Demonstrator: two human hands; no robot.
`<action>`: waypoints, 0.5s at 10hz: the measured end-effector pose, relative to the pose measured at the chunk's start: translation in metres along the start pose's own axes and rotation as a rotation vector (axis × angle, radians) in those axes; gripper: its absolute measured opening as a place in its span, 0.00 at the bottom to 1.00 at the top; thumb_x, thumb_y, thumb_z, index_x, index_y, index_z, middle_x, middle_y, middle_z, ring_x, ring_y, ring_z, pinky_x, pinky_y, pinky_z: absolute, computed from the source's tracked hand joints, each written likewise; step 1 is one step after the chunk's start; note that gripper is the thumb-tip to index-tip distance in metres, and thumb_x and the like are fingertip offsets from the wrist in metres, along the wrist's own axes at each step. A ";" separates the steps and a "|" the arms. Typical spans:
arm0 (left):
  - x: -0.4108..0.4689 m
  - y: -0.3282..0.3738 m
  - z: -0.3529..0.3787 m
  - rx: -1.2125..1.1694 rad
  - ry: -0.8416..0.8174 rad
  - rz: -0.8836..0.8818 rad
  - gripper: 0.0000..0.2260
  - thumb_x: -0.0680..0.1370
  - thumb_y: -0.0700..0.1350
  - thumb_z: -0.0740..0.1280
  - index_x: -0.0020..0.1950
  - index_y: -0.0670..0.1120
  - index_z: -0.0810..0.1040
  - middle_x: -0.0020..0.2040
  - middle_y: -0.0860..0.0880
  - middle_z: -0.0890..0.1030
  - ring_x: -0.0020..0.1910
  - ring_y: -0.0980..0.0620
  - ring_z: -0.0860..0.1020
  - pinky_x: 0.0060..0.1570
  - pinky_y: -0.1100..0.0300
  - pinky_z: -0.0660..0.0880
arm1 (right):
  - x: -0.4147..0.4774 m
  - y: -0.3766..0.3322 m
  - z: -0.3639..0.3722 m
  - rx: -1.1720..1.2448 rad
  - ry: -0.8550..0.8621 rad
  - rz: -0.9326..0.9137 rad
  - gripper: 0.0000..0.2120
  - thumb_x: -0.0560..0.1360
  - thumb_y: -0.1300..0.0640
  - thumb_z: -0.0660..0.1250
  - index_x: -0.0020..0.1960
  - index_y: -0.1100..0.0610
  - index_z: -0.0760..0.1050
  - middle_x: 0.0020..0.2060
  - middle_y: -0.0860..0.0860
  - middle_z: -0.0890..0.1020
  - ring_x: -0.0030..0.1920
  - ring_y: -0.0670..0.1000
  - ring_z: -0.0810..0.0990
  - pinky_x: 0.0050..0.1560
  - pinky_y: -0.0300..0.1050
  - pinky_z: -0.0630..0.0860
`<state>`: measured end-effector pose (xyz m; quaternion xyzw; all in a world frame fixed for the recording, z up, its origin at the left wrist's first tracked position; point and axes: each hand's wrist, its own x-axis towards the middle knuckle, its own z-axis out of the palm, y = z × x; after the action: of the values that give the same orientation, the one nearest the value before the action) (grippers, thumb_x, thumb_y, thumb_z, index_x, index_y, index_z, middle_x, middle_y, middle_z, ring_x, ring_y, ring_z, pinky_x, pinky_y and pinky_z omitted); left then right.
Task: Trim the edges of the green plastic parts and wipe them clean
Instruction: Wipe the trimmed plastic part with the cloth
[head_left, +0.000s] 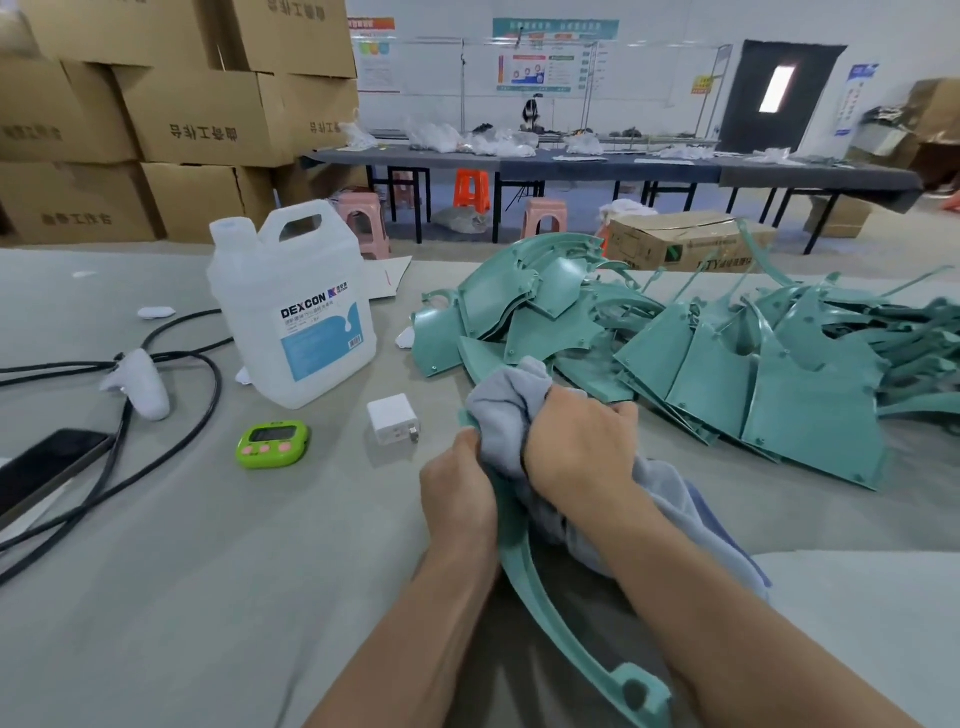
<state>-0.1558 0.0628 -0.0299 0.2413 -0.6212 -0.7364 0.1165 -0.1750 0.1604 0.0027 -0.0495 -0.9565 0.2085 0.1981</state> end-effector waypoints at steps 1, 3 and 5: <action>-0.003 -0.002 -0.001 0.078 0.037 0.147 0.15 0.80 0.46 0.63 0.34 0.44 0.69 0.32 0.46 0.69 0.32 0.52 0.66 0.33 0.54 0.63 | 0.017 0.003 -0.004 -0.029 -0.072 0.039 0.14 0.82 0.54 0.52 0.38 0.50 0.63 0.32 0.45 0.74 0.35 0.48 0.71 0.49 0.49 0.55; 0.007 -0.001 -0.003 0.049 0.050 0.268 0.19 0.81 0.36 0.62 0.30 0.45 0.68 0.24 0.54 0.69 0.24 0.61 0.67 0.23 0.69 0.63 | -0.004 0.011 -0.010 0.038 -0.299 -0.178 0.06 0.78 0.54 0.64 0.46 0.52 0.66 0.36 0.48 0.72 0.39 0.51 0.73 0.42 0.48 0.71; -0.018 0.000 -0.004 1.108 -0.173 0.173 0.18 0.69 0.30 0.44 0.35 0.30 0.73 0.22 0.41 0.74 0.30 0.50 0.77 0.47 0.70 0.74 | -0.050 -0.006 -0.033 0.115 -0.201 -0.656 0.19 0.70 0.59 0.68 0.55 0.42 0.67 0.42 0.49 0.70 0.41 0.49 0.68 0.37 0.47 0.65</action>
<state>-0.1387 0.0681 -0.0265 0.1534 -0.9397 -0.3051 -0.0191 -0.1159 0.1589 0.0146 0.2926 -0.9229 0.1911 0.1619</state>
